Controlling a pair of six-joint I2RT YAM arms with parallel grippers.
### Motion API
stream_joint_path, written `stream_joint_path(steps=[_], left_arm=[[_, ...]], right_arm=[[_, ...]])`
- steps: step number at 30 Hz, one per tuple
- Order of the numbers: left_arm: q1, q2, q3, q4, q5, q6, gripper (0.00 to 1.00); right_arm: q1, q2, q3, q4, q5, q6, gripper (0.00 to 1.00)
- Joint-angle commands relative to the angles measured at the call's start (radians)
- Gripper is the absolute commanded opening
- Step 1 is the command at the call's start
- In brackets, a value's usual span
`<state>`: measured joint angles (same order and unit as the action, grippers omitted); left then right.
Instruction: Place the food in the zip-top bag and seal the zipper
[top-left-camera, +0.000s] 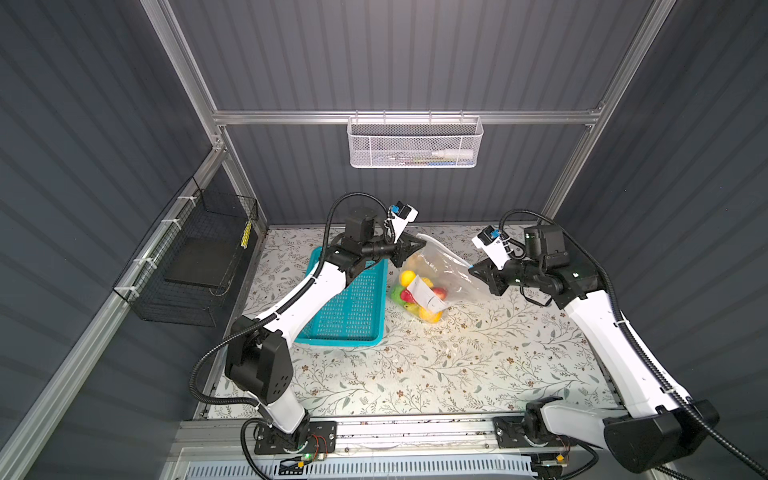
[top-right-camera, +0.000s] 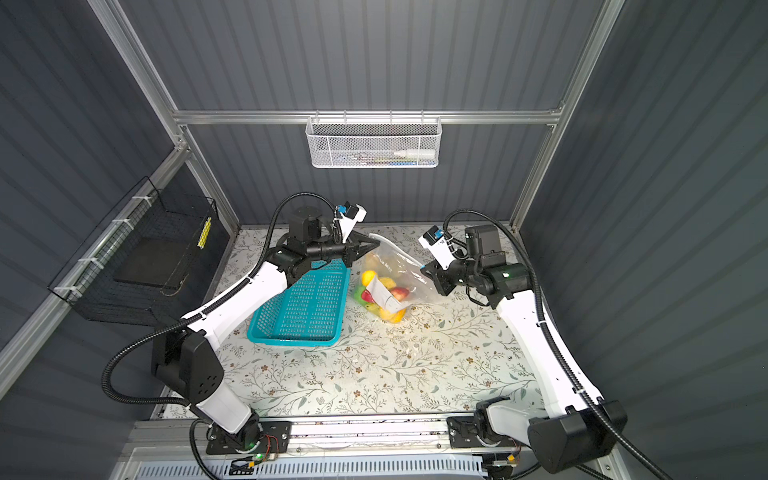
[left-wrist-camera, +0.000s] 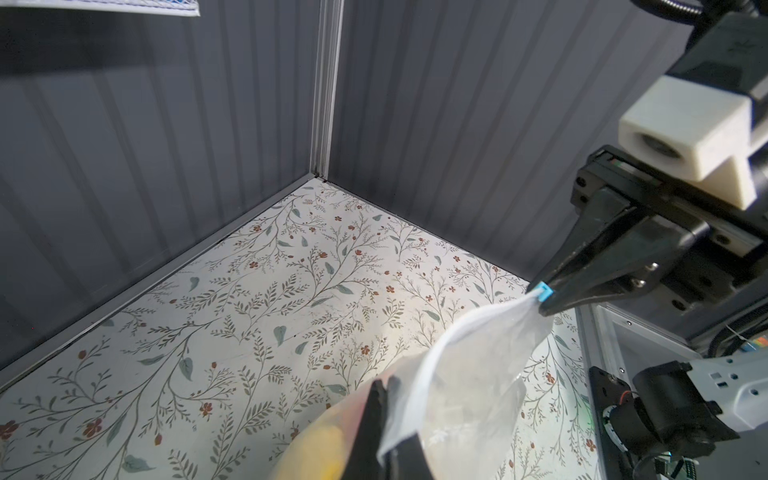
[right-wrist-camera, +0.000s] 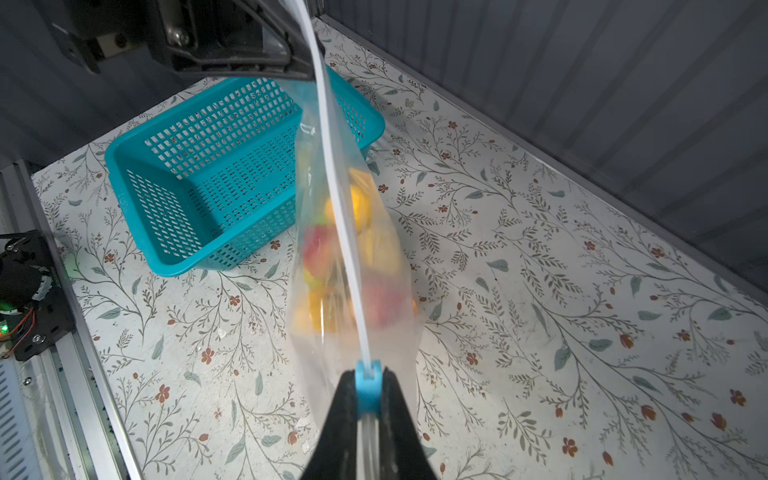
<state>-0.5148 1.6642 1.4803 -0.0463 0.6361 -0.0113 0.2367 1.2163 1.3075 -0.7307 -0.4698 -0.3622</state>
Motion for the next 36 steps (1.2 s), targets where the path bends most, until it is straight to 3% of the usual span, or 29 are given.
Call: stream_joint_path(steps=[1, 15, 36], left_arm=[[0.077, -0.042, 0.012, 0.043, -0.153, -0.015, 0.0], [0.105, -0.002, 0.026, 0.024, -0.209, -0.022, 0.0], [0.107, 0.013, 0.03, 0.008, -0.203, -0.036, 0.0]], right_arm=[[-0.028, -0.036, -0.024, -0.138, 0.077, 0.017, 0.05], [-0.038, -0.09, -0.088, -0.186, 0.169, 0.034, 0.05], [-0.073, -0.121, -0.11, -0.195, 0.166, 0.042, 0.06]])
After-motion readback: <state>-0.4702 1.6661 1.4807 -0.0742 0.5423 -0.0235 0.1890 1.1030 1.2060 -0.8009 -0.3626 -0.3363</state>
